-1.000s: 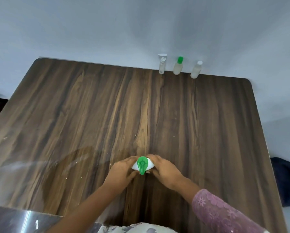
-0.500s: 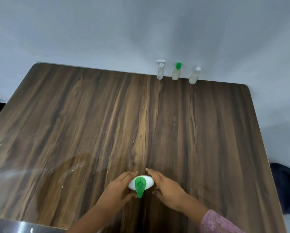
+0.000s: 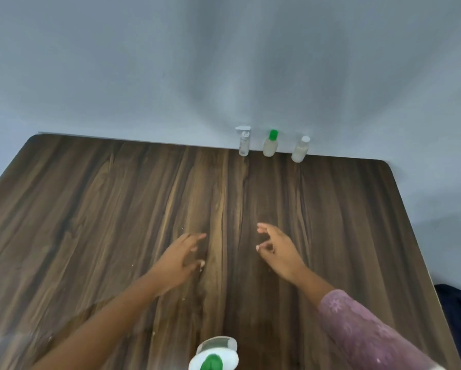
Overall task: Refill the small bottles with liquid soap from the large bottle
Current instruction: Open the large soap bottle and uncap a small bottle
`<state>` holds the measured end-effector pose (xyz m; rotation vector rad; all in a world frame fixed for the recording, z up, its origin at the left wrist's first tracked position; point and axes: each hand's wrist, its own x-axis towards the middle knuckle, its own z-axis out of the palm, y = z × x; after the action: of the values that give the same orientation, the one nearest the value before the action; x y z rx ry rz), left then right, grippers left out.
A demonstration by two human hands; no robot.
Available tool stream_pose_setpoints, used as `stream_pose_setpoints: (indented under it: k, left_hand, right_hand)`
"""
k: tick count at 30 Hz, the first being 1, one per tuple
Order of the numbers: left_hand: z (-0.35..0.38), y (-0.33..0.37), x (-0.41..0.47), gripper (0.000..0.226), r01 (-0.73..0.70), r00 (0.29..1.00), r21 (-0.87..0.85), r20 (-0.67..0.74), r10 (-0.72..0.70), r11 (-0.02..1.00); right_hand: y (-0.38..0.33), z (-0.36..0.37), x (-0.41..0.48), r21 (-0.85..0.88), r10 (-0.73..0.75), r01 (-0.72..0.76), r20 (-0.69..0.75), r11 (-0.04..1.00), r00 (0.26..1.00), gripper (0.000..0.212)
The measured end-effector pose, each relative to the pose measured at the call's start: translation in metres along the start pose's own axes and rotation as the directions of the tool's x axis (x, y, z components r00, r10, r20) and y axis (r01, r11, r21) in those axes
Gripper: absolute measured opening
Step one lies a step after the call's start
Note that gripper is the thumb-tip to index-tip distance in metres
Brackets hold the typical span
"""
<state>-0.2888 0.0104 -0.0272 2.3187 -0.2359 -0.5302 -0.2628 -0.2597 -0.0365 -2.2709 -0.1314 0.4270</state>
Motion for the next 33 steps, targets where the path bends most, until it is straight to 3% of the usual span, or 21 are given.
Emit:
stream_pose_setpoints:
  k: [4, 8, 15, 19, 24, 28, 31, 33]
  left_hand:
    - [-0.017, 0.029, 0.083, 0.055, 0.066, 0.993, -0.225, -0.082, -0.087, 0.972]
    - [-0.026, 0.043, 0.163, 0.056, 0.079, 0.981, -0.289, -0.145, -0.125, 0.954]
    - [-0.036, 0.051, 0.269, 0.077, 0.127, 0.972, -0.459, -0.118, -0.202, 0.879]
    - [-0.036, 0.046, 0.306, 0.083, 0.106, 0.981, -0.469, -0.093, -0.168, 0.877]
    - [-0.027, 0.039, 0.326, 0.076, 0.096, 0.966, -0.501, -0.163, -0.202, 0.860]
    - [-0.012, 0.035, 0.309, 0.069, 0.086, 0.974, -0.509, -0.140, -0.180, 0.857]
    - [-0.002, 0.035, 0.286, 0.064, 0.106, 0.972, -0.576, -0.111, -0.206, 0.810]
    - [0.003, 0.036, 0.261, 0.057, 0.089, 0.986, -0.527, -0.076, -0.150, 0.845]
  right_hand:
    - [-0.011, -0.020, 0.068, 0.116, 0.043, -0.029, -0.115, 0.993, 0.992, 0.053]
    - [-0.024, -0.035, 0.138, 0.220, 0.101, -0.059, -0.184, 0.974, 0.978, 0.056]
    - [-0.037, -0.043, 0.247, 0.245, 0.142, -0.097, -0.175, 0.965, 0.974, 0.072]
    - [-0.032, -0.032, 0.287, 0.211, 0.144, -0.094, -0.237, 0.973, 0.961, 0.055]
    - [-0.019, -0.036, 0.299, 0.055, 0.065, -0.050, -0.331, 0.997, 0.941, 0.038]
    - [-0.010, -0.045, 0.287, -0.092, 0.003, -0.028, -0.259, 0.995, 0.966, 0.030]
    - [-0.005, -0.047, 0.263, -0.083, -0.019, 0.003, -0.190, 0.997, 0.982, 0.029]
    - [0.000, -0.044, 0.240, -0.075, -0.018, 0.006, -0.160, 0.997, 0.987, 0.030]
